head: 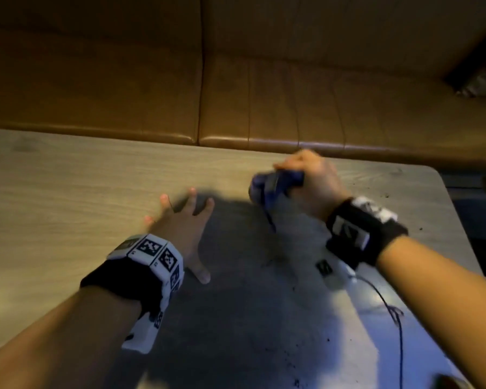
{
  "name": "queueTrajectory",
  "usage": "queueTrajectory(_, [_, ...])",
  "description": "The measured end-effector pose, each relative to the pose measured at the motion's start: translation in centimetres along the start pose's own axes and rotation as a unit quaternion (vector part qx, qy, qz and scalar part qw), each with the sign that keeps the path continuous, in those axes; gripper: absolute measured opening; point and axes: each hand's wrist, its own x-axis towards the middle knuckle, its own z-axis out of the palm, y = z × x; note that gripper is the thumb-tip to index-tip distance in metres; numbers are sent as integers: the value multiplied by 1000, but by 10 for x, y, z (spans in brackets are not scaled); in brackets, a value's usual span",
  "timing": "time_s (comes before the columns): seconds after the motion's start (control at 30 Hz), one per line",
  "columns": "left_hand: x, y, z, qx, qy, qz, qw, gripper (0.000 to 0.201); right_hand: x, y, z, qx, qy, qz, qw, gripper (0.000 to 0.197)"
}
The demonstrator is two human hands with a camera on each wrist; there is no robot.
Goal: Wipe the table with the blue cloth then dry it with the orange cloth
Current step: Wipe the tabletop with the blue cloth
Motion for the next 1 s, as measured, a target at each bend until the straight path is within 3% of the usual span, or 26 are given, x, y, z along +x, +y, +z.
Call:
queueTrajectory(0.07, [5, -2, 2, 10, 1, 4, 1000, 155, 43, 8, -4, -55, 37, 39, 997, 19])
queueTrajectory(0.13, [9, -6, 5, 18, 10, 17, 1000, 159, 66, 13, -1, -133, -41, 137, 981, 8])
queueTrajectory(0.2, [9, -8, 5, 22, 13, 24, 999, 159, 63, 15, 10, -145, -98, 187, 967, 17])
queueTrajectory(0.37, [-5, 4, -5, 65, 24, 10, 998, 154, -3, 8, 29, -71, -114, 175, 975, 13])
queueTrajectory(0.47, [-19, 7, 2, 66, 62, 25, 996, 138, -65, -11, 41, -71, -118, 153, 979, 10])
queueTrajectory(0.6, [-56, 7, 61, -54, 157, 56, 985, 102, -151, -38, 62, -59, -122, 125, 983, 20])
queueTrajectory(0.67, [-85, 10, 101, -55, 168, 58, 982, 96, -192, -49, 72, -44, -122, 115, 985, 20])
queueTrajectory(0.77, [-116, 11, 138, -45, 176, 67, 981, 92, -243, -68, 79, -28, -132, 118, 984, 37])
queueTrajectory(0.9, [-122, 2, 141, -41, 114, 53, 991, 107, -246, -68, 68, -19, -173, 117, 978, 41])
queueTrajectory(1.0, [-112, -1, 139, -6, 84, 47, 995, 117, -195, -57, 43, -1, -87, 102, 991, 44])
